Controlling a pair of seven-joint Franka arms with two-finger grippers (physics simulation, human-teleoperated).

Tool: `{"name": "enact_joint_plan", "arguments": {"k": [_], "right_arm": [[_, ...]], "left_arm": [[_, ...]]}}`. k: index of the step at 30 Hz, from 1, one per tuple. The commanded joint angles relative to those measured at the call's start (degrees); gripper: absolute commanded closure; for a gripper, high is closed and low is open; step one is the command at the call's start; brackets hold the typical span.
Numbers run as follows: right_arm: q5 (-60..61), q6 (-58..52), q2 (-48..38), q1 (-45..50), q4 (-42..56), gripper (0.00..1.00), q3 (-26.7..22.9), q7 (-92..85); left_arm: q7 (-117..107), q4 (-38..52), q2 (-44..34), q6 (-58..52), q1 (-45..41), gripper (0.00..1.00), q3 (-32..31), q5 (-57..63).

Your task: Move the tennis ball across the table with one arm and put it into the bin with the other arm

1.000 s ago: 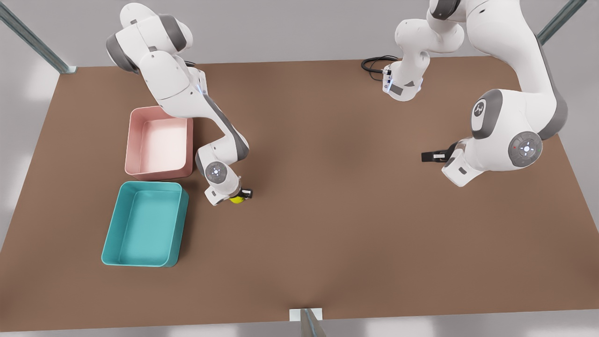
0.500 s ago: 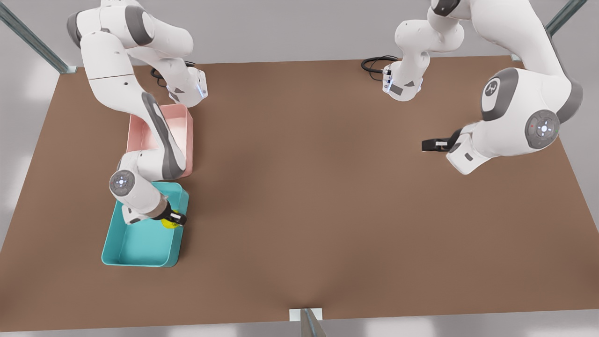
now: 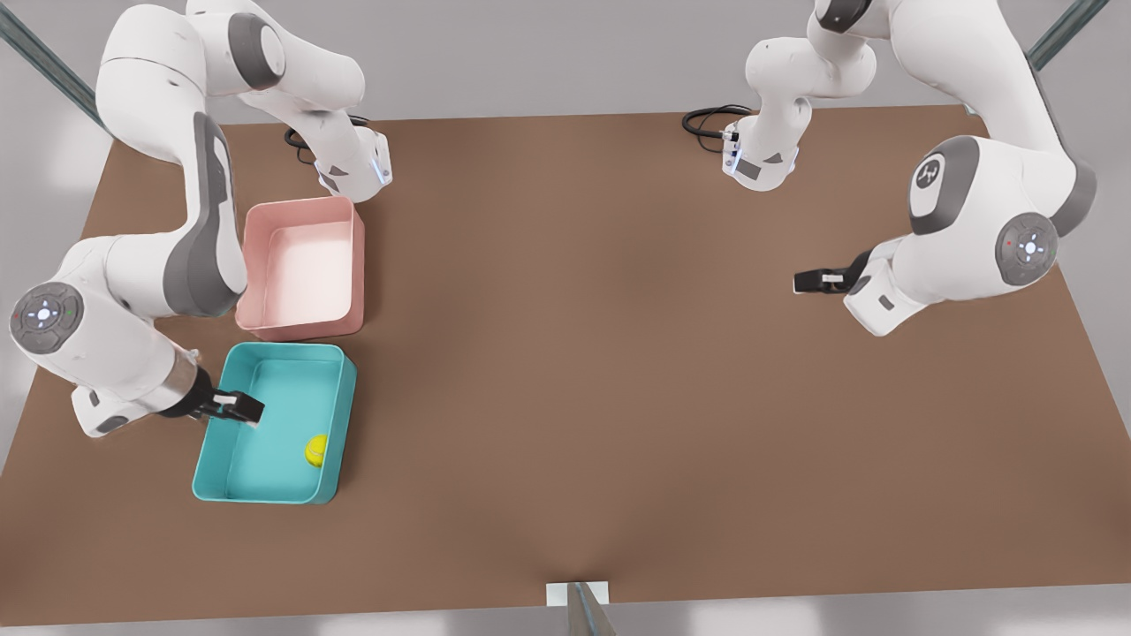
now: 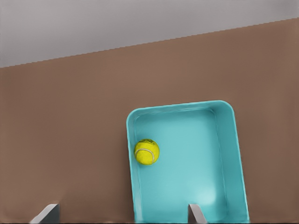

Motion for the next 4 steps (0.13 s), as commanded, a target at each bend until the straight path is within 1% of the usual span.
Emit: {"name": "enact_joint_plan", "arguments": {"k": [1, 3, 4], "right_arm": [[0.2, -22.0, -3.5, 0.2, -0.4, 0.00, -0.2, -6.0], [0.6, -20.5, -10.3, 0.5, -7.1, 0.00, -0.3, -6.6], [0.7, -20.4, -11.1, 0.5, -8.0, 0.00, -0.3, -6.6]], "left_arm": [[-0.1, 0.0, 0.2, -1.5, -0.2, 0.00, -0.4, 0.7], [-0.1, 0.1, 0.2, -1.5, -0.2, 0.00, -0.5, 0.8], [-0.1, 0.1, 0.0, -1.5, -0.6, 0.00, -0.9, 2.3]]}}
